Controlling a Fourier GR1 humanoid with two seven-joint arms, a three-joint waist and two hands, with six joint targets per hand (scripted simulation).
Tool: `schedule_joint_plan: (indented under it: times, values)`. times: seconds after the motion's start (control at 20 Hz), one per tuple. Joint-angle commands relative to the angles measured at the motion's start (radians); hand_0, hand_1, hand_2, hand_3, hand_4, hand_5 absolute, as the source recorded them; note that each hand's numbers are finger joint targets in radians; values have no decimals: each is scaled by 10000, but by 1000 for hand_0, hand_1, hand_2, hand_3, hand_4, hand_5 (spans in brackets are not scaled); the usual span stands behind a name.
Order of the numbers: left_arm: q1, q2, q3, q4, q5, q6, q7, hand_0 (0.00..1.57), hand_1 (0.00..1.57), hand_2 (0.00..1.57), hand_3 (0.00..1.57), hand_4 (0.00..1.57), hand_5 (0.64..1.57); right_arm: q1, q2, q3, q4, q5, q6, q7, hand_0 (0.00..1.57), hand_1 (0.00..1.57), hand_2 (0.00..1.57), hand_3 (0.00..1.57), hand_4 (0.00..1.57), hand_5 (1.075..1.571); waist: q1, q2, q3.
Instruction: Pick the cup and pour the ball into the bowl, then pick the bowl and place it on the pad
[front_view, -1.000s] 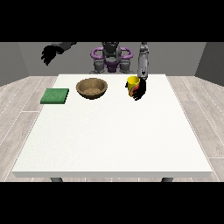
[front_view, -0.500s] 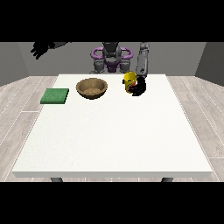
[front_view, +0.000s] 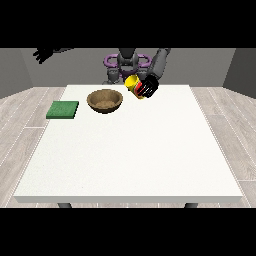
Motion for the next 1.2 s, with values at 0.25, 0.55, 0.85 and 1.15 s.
schedule_joint_plan:
  times: [0.25, 0.55, 0.85, 1.15]
  values:
    - [-2416, -576, -2054, 1043, -3620, -171, 4500, 1357, 1357, 1571, 1571, 1456, 1535, 220, -598, -673, 1835, -120, 951, -936, 0, 0, 0, 0, 688, 1560, 453, -296, -24]
    - [-3504, -740, -3303, 1393, -5134, -1188, 6870, 1311, 1311, 1571, 1571, 1470, 1529, -311, -184, -161, 1851, 62, 714, -732, 0, 0, 0, 172, 699, 1560, 10, -450, -43]
    - [-4980, -661, -4419, 2168, -7050, -2513, 8342, 1470, 1470, 1571, 1571, 1099, 1570, -596, 171, 193, 1892, 479, 327, -904, 0, 0, 0, 248, 698, 1556, -106, -285, -43]
    - [-4554, -747, -5905, 915, -7430, -4709, 8724, 410, 410, 1341, 1548, 1019, 1571, -1083, 216, 290, 2598, 544, 405, -1042, 0, 0, 0, 328, 690, 1553, -160, -405, -48]
